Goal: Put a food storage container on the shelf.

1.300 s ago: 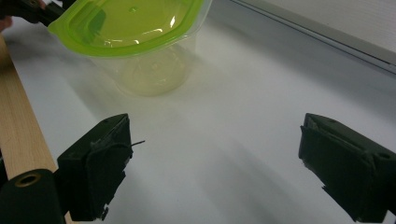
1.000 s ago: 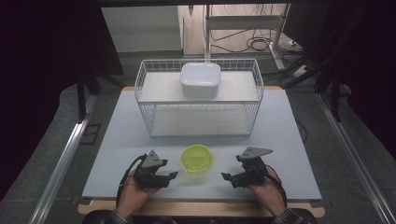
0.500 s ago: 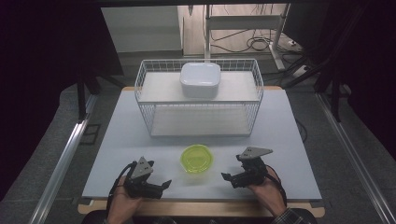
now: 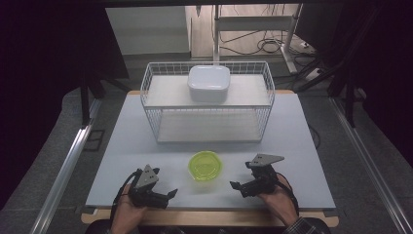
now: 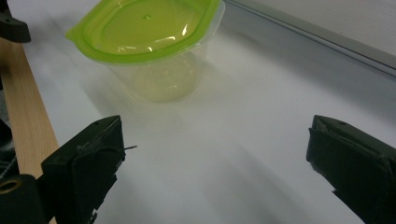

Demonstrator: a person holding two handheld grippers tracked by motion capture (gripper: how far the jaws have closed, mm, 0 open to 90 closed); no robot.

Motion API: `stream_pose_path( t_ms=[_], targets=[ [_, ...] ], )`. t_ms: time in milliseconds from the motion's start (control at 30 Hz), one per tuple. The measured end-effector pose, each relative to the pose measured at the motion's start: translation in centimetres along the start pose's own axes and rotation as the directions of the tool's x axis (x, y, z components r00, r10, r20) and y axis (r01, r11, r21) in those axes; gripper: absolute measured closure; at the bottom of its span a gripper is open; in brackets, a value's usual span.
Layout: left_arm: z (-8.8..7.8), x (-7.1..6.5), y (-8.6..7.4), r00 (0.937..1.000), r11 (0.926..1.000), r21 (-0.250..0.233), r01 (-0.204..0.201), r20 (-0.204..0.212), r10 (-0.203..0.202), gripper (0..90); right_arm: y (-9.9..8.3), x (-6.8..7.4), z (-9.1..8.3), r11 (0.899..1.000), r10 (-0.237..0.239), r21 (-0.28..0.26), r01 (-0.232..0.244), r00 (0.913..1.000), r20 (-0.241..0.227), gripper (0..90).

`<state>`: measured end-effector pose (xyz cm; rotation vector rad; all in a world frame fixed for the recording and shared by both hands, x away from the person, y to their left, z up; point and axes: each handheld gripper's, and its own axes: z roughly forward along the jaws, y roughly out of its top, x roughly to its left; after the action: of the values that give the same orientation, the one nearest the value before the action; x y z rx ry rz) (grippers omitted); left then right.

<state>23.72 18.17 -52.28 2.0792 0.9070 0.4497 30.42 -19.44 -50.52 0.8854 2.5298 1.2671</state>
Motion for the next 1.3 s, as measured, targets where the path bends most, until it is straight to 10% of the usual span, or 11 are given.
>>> stream_pose_path(
  t_ms=[367, 800, 967, 1133, 1300],
  targets=[
    [0.3, -0.1, -0.1, 0.9999, 0.9999, 0.011, -0.011, 0.013, 0.011, 3.9, 0.5, -0.1, 0.0, 0.999, 0.011, -0.038, -0.01, 0.9995, 0.031, 4.4],
    [0.4, -0.1, -0.1, 0.9997, 0.999, 0.037, -0.023, 0.0, 0.023, 4.3, 2.9, -0.8, 0.6, 0.996, 0.078, 0.051, -0.076, 0.9959, -0.045, 12.8],
    [0.4, -0.2, -0.1, 0.9996, 0.9986, 0.044, -0.029, -0.007, 0.029, 4.4, 3.9, -1.4, 1.0, 0.991, 0.124, 0.056, -0.119, 0.9874, -0.099, 26.6],
    [0.4, -0.2, -0.1, 0.9994, 0.9985, 0.045, -0.032, -0.011, 0.032, 4.5, 5.5, -2.6, 2.3, 0.969, 0.246, 0.077, -0.235, 0.9488, -0.198, 37.1],
    [0.4, -0.2, -0.1, 0.9993, 0.9983, 0.047, -0.035, -0.011, 0.035, 4.5, 6.1, -3.0, 3.4, 0.96, 0.278, 0.09, -0.264, 0.938, -0.208, 42.9]
  ],
)
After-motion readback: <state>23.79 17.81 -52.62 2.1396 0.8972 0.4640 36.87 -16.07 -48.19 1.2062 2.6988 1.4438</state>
